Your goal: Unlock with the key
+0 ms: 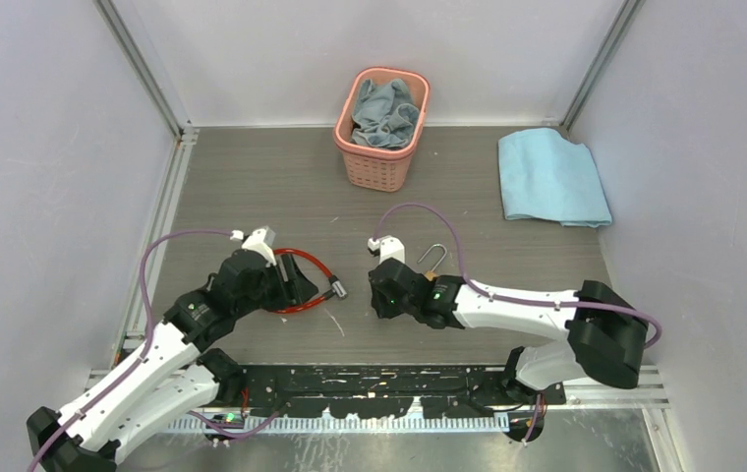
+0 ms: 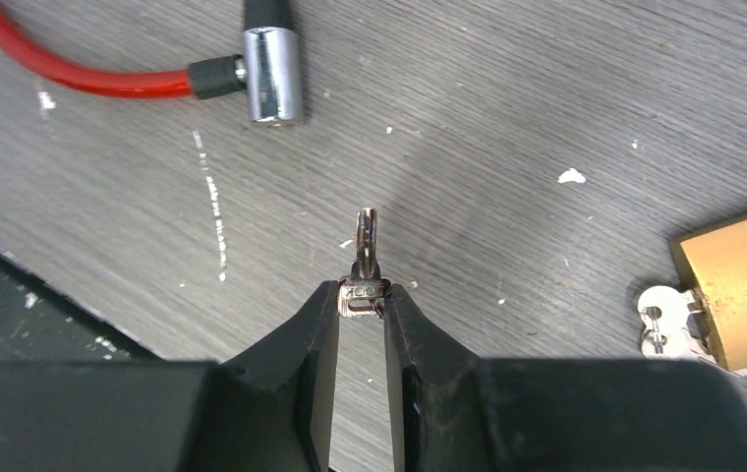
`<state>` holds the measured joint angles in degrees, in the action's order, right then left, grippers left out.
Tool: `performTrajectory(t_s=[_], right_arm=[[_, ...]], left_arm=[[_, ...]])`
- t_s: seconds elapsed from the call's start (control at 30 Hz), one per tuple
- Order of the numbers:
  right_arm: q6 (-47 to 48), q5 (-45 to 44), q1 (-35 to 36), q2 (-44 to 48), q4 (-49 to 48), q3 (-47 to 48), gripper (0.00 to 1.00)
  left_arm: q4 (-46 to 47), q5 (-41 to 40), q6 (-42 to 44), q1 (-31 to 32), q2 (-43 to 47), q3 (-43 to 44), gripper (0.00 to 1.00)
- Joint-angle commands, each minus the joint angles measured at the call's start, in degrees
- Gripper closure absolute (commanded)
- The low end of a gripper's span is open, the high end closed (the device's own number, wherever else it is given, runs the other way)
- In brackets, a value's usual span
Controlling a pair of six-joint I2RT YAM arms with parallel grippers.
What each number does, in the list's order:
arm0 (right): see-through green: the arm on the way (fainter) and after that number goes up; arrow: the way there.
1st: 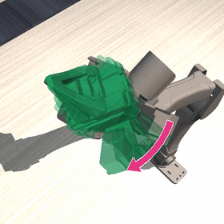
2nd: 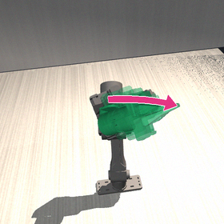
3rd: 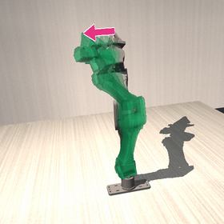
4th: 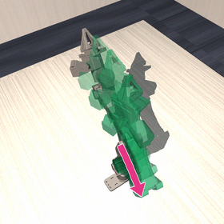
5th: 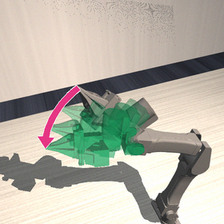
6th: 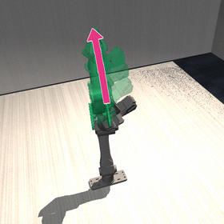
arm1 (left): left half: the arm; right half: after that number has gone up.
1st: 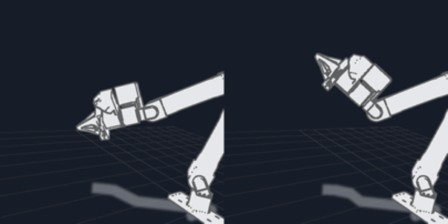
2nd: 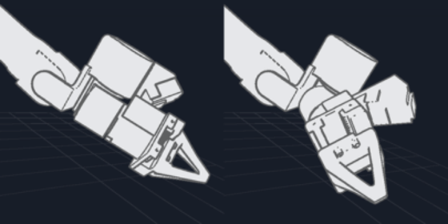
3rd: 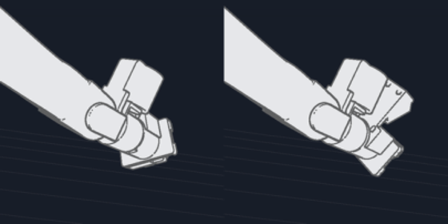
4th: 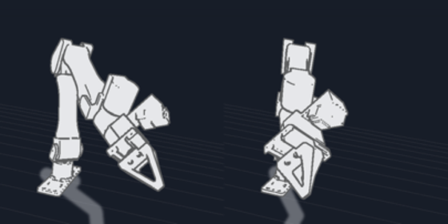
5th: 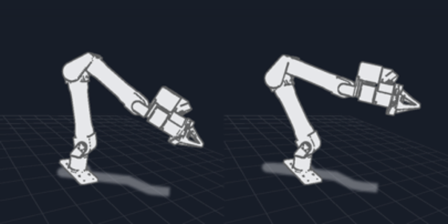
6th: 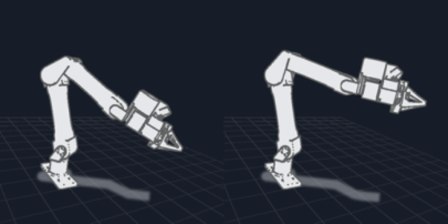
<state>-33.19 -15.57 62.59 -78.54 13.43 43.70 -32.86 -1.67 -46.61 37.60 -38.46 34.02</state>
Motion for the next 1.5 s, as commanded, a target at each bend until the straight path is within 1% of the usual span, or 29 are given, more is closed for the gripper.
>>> performTrajectory(t_s=[0.0, 0.1, 0.23, 0.5, 0.73, 0.9, 1.13, 1.33, 1.47], right_arm=[[2.99, 3.86, 0.34, 5.70, -7.26, -0.92, 0.99], [4.79, 5.23, 0.30, 8.60, -9.33, -1.73, 0.99], [7.52, 6.70, 0.34, 11.41, -10.97, -1.81, 0.99], [10.91, 11.79, 0.42, 12.51, -10.45, 1.65, 0.99], [11.78, 13.22, 0.58, 13.32, -9.83, 2.74, 0.99], [11.92, 13.25, 0.78, 13.21, -9.69, 3.14, 0.99], [12.21, 12.50, 0.78, 13.93, -9.79, 3.39, 0.99], [12.32, 12.58, 0.87, 13.94, -9.79, 3.68, 0.99], [12.23, 12.67, 0.94, 14.03, -9.81, 3.71, 0.99]], left_arm=[[4.14, 3.03, -1.30, -0.05, -0.85, 2.19, 0.40], [5.35, 4.29, -2.91, -0.01, -1.62, 3.06, 0.41], [7.05, 5.62, -7.59, -0.02, -3.14, 4.40, 0.44], [16.81, 11.03, -13.27, -0.07, -6.64, 5.71, 0.48], [19.26, 15.79, -13.04, -0.06, -12.01, 8.31, 0.51], [21.47, 18.69, -12.97, 0.04, -13.94, 8.15, 0.57], [21.11, 20.25, -12.11, 0.19, -14.45, 7.75, 0.60], [21.06, 21.66, -11.62, 0.30, -16.06, 7.65, 0.65], [20.97, 21.37, -11.57, 0.41, -16.68, 7.55, 0.67]])
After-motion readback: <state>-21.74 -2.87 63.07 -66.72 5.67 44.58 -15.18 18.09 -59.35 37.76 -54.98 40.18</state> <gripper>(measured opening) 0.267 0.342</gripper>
